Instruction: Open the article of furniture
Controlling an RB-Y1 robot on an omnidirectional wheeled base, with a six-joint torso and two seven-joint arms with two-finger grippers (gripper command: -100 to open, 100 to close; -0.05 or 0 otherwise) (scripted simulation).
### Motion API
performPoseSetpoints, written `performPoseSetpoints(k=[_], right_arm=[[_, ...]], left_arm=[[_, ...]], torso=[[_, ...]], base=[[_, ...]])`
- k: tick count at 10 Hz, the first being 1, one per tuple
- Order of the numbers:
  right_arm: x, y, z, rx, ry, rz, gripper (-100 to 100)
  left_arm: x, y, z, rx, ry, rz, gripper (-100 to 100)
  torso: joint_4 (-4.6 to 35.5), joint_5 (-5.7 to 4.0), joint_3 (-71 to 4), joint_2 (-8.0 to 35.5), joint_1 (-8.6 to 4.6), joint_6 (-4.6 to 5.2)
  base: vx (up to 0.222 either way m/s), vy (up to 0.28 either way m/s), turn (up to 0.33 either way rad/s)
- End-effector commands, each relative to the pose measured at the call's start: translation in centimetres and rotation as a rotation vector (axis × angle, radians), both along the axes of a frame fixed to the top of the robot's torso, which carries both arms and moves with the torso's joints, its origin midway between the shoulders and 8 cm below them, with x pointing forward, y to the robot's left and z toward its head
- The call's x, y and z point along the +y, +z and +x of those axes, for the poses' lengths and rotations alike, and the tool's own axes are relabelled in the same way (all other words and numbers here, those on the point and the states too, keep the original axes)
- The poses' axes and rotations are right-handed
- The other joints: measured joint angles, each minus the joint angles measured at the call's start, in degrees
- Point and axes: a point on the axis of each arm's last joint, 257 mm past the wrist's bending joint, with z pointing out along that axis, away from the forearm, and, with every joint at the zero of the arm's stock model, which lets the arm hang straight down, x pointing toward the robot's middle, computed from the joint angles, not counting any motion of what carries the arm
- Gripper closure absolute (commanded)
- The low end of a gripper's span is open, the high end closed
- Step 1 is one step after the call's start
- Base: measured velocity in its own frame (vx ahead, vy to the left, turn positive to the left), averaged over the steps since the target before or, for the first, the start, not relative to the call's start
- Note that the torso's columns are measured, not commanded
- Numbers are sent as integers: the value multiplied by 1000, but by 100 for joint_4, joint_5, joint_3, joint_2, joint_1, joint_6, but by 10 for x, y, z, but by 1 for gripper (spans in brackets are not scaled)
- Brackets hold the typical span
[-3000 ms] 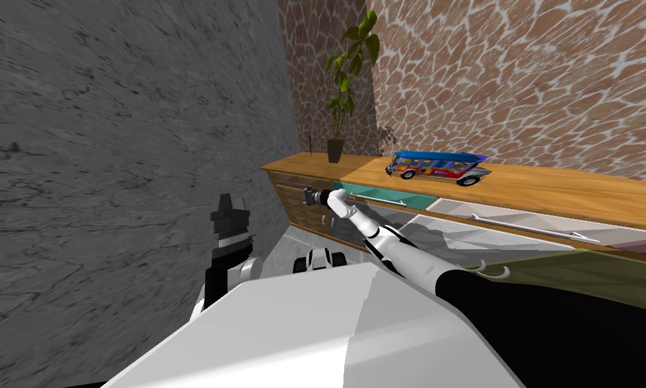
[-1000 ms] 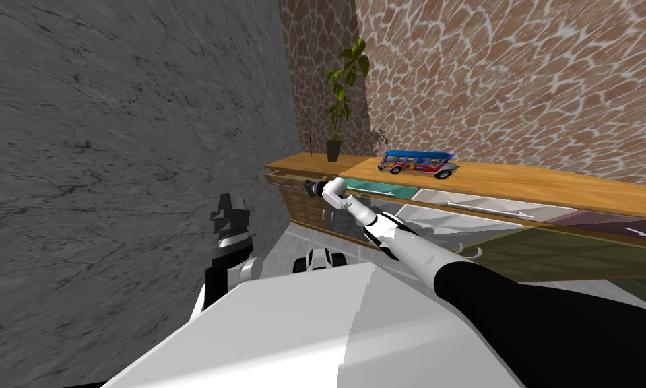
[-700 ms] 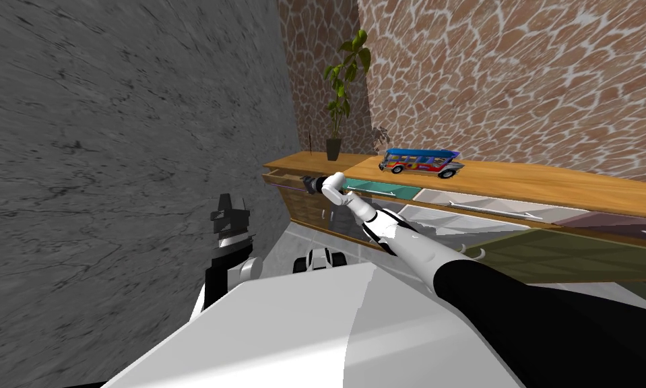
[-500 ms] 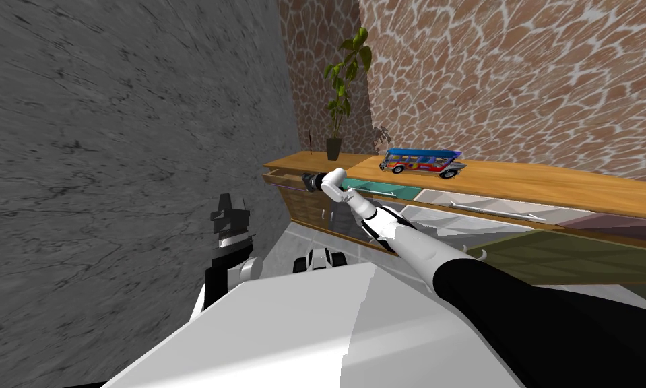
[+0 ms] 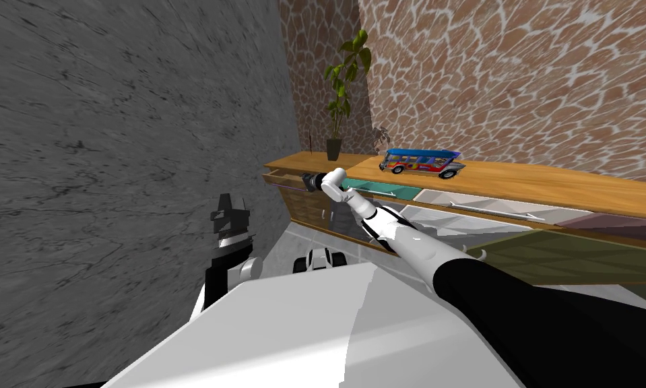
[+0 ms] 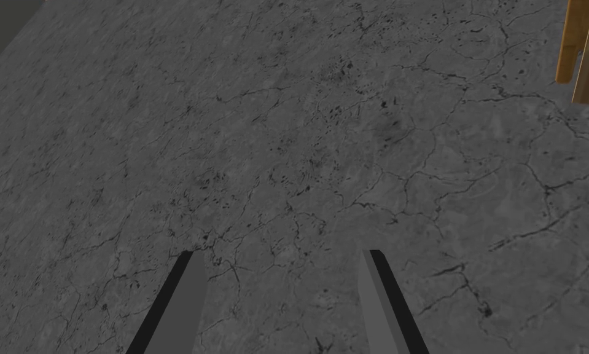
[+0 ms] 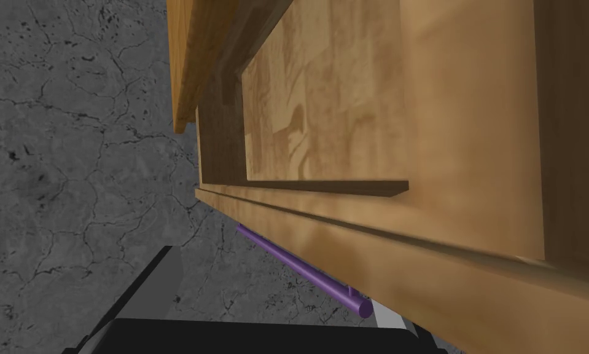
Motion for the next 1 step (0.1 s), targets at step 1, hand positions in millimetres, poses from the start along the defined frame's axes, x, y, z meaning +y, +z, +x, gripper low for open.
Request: performPoseSetpoints(k=[1], right_arm=[[0,0,0,0,0,0,0]], left_arm=[[0,0,0,0,0,0,0]], torso=[[0,0,0,1,0,0]], base=[[0,0,0]])
